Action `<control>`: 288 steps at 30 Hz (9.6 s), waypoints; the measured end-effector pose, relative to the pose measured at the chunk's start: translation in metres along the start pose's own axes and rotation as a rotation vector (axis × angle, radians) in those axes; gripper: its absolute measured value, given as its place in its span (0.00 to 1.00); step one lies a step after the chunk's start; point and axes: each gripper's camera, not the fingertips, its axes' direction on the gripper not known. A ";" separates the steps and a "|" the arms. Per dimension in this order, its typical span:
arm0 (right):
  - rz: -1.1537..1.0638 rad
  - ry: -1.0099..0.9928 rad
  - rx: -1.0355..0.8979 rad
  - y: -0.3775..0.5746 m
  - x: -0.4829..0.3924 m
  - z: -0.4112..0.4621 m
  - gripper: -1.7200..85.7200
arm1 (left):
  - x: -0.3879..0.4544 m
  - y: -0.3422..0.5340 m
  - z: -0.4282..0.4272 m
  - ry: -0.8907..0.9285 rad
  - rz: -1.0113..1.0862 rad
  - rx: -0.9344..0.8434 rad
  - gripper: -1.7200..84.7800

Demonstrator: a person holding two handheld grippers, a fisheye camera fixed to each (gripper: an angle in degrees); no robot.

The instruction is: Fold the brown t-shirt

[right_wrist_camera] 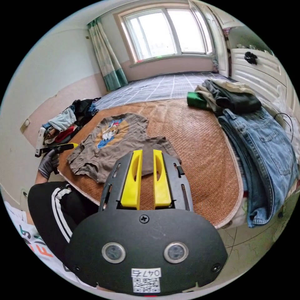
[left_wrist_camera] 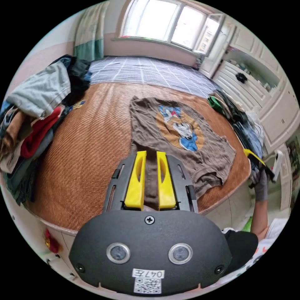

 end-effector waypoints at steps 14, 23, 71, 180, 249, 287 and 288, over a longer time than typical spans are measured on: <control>-0.132 -0.092 -0.227 -0.029 -0.042 0.133 0.01 | -0.077 0.049 -0.056 -0.015 -0.183 -0.002 0.01; -0.125 -0.155 -0.251 -0.039 -0.032 0.163 0.01 | -0.183 0.177 -0.174 -0.326 -0.704 0.419 0.09; -1.067 -0.435 -0.489 -0.342 -0.322 0.388 0.01 | -0.063 0.000 0.095 -0.039 -0.118 -0.039 0.01; 0.084 -0.160 -0.027 0.135 -0.016 0.140 0.01 | -0.303 0.292 -0.181 -0.092 -0.461 0.101 0.07; 0.139 -0.192 0.136 0.176 0.058 0.051 0.06 | -0.223 -0.037 -0.337 0.088 0.246 0.244 0.08; -0.270 -0.248 -0.124 -0.049 -0.141 0.056 0.02 | -0.318 -0.075 -0.386 -0.132 0.143 0.218 0.09; -0.276 -0.299 -0.127 -0.052 -0.141 0.055 0.03 | -0.313 -0.075 -0.385 -0.127 0.138 0.225 0.09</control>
